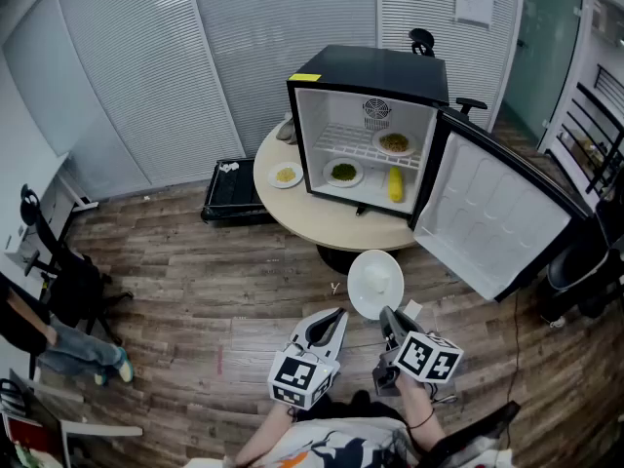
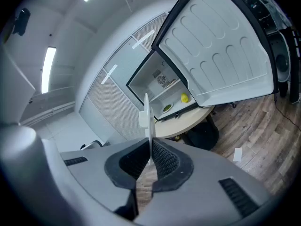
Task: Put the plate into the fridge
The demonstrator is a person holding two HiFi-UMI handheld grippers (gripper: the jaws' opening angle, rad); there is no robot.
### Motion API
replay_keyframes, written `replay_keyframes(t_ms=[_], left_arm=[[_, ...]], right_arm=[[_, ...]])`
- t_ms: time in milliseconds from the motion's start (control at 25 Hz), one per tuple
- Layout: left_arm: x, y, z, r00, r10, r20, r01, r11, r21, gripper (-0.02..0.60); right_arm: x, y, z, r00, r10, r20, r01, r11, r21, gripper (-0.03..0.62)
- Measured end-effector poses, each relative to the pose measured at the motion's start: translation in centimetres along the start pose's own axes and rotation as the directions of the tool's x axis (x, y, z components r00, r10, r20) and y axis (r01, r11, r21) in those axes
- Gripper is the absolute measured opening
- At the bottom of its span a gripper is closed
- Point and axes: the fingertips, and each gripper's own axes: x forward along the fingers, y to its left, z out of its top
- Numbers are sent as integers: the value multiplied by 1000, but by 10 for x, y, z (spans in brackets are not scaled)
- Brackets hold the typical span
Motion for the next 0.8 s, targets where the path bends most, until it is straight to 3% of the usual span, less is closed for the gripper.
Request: replay_keyframes(t_ms=[200,800], left_arm=[[3,-2,0,1000,-13,-2,13,1000,5,13],[32,5,2,1000,12,-17,-12,1000,12,13]], right_arm=[[-1,2,11,999,12,44,-14,999,33,26],[16,-17,21,999,33,2,-34,998,50,26]])
